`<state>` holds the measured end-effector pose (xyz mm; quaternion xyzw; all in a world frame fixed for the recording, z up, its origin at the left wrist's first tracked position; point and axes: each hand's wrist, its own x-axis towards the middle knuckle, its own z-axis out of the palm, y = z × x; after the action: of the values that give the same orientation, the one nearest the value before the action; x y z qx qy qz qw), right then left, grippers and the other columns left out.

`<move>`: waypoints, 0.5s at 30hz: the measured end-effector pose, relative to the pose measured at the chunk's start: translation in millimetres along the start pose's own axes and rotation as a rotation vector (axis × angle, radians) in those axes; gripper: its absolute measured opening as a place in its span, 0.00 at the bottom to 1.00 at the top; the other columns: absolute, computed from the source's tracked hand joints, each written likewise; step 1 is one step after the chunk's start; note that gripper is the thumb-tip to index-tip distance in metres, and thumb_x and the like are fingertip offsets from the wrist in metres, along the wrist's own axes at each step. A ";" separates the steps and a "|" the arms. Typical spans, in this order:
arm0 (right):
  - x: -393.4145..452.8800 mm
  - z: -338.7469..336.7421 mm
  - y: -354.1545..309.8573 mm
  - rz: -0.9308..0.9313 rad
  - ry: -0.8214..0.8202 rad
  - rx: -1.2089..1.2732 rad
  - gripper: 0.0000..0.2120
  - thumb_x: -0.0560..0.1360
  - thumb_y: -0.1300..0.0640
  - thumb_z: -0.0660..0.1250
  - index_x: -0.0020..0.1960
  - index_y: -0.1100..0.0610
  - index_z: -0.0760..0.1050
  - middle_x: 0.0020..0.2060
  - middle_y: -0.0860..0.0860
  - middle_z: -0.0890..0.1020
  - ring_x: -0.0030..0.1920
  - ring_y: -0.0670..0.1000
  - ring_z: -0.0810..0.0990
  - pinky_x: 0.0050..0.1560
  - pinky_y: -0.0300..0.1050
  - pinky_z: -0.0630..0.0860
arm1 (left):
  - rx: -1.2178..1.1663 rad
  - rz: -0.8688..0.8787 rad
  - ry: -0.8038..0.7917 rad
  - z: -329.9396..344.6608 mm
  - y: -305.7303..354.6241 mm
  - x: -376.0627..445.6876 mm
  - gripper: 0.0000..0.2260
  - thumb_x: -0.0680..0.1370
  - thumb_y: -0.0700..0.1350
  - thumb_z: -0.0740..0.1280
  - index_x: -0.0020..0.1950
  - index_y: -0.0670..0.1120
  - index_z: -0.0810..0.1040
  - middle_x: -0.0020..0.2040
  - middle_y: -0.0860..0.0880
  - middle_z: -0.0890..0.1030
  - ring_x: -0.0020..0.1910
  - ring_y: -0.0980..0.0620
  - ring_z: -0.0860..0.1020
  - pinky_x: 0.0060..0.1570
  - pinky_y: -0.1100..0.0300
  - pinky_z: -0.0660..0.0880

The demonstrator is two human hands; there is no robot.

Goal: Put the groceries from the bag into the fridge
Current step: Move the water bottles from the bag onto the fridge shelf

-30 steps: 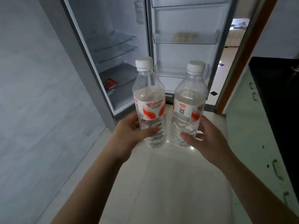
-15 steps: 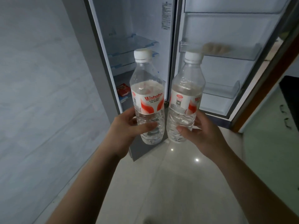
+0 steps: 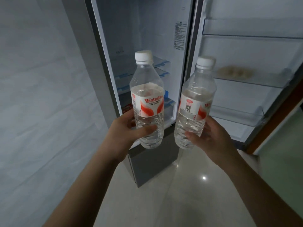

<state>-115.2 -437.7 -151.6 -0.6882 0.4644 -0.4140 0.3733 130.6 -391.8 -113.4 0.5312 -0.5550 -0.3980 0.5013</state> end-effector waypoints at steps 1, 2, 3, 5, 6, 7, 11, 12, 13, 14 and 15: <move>10.0 -2.6 0.8 -0.009 0.005 0.002 0.28 0.65 0.38 0.70 0.63 0.42 0.69 0.56 0.34 0.78 0.52 0.34 0.79 0.43 0.27 0.75 | 0.008 0.000 0.005 2.3 0.3 9.2 0.26 0.64 0.53 0.76 0.61 0.50 0.80 0.54 0.55 0.85 0.54 0.55 0.82 0.54 0.59 0.77; 19.9 -5.9 2.1 -0.017 0.005 0.005 0.27 0.65 0.40 0.70 0.62 0.42 0.69 0.55 0.32 0.77 0.50 0.30 0.77 0.40 0.24 0.73 | 0.017 0.000 0.009 5.5 1.0 18.3 0.26 0.63 0.55 0.75 0.60 0.51 0.79 0.54 0.55 0.85 0.54 0.56 0.82 0.54 0.59 0.77; 30.7 -9.6 4.8 -0.022 0.000 0.005 0.26 0.65 0.40 0.70 0.62 0.42 0.69 0.54 0.31 0.76 0.49 0.28 0.77 0.39 0.22 0.71 | 0.025 0.000 0.017 9.3 1.2 28.3 0.26 0.63 0.56 0.75 0.60 0.52 0.79 0.54 0.56 0.85 0.54 0.56 0.82 0.53 0.60 0.77; 53.7 -18.8 12.7 -0.028 -0.008 -0.004 0.28 0.66 0.39 0.70 0.64 0.42 0.69 0.56 0.33 0.77 0.51 0.33 0.78 0.40 0.25 0.73 | 0.039 -0.005 0.034 18.2 2.5 48.9 0.28 0.62 0.57 0.75 0.60 0.52 0.79 0.54 0.56 0.85 0.54 0.56 0.82 0.55 0.57 0.77; 66.0 -23.8 17.6 -0.031 -0.012 -0.004 0.29 0.66 0.39 0.70 0.65 0.43 0.69 0.57 0.34 0.77 0.53 0.37 0.78 0.44 0.28 0.74 | 0.049 -0.007 0.042 23.0 3.2 59.6 0.28 0.62 0.57 0.75 0.61 0.52 0.79 0.54 0.55 0.85 0.54 0.56 0.82 0.57 0.55 0.77; 78.4 -29.0 21.9 -0.040 -0.016 0.006 0.30 0.65 0.38 0.70 0.65 0.43 0.69 0.58 0.36 0.77 0.54 0.40 0.78 0.48 0.31 0.74 | 0.064 -0.005 0.047 28.5 4.9 70.3 0.28 0.62 0.57 0.75 0.61 0.52 0.79 0.54 0.55 0.85 0.54 0.55 0.82 0.58 0.53 0.77; 129.4 -52.8 31.1 -0.094 -0.043 0.038 0.28 0.66 0.40 0.70 0.64 0.44 0.70 0.55 0.34 0.78 0.53 0.34 0.78 0.44 0.27 0.75 | 0.098 0.008 0.074 48.9 18.5 115.2 0.26 0.64 0.54 0.76 0.61 0.51 0.79 0.54 0.55 0.85 0.54 0.55 0.83 0.59 0.49 0.78; 143.4 -60.9 32.9 -0.102 -0.052 0.049 0.27 0.67 0.42 0.71 0.64 0.44 0.70 0.54 0.33 0.79 0.52 0.32 0.77 0.42 0.25 0.74 | 0.101 0.010 0.088 54.8 23.2 127.8 0.26 0.64 0.54 0.76 0.61 0.51 0.79 0.54 0.54 0.85 0.54 0.54 0.83 0.59 0.48 0.78; 157.9 -68.9 34.6 -0.109 -0.065 0.059 0.25 0.68 0.44 0.72 0.64 0.44 0.71 0.52 0.32 0.79 0.52 0.31 0.77 0.41 0.24 0.73 | 0.108 0.012 0.106 60.4 27.8 140.1 0.27 0.63 0.54 0.76 0.61 0.51 0.79 0.54 0.54 0.85 0.54 0.54 0.83 0.59 0.47 0.78; 173.1 -76.7 35.7 -0.119 -0.079 0.063 0.24 0.69 0.45 0.72 0.63 0.44 0.71 0.51 0.31 0.79 0.51 0.29 0.77 0.41 0.23 0.72 | 0.118 0.015 0.122 65.8 32.8 152.0 0.27 0.63 0.55 0.76 0.61 0.51 0.79 0.54 0.54 0.85 0.54 0.53 0.83 0.60 0.46 0.77; 187.9 -83.6 36.3 -0.132 -0.091 0.061 0.23 0.69 0.45 0.72 0.63 0.43 0.71 0.49 0.29 0.79 0.51 0.29 0.77 0.41 0.23 0.72 | 0.129 0.016 0.138 70.2 37.4 162.5 0.28 0.63 0.56 0.76 0.61 0.51 0.79 0.55 0.54 0.85 0.54 0.53 0.83 0.60 0.45 0.77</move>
<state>-161.4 -637.2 -110.6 -0.7236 0.3877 -0.4201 0.3867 65.6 -554.4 -67.9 0.5840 -0.5480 -0.3198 0.5064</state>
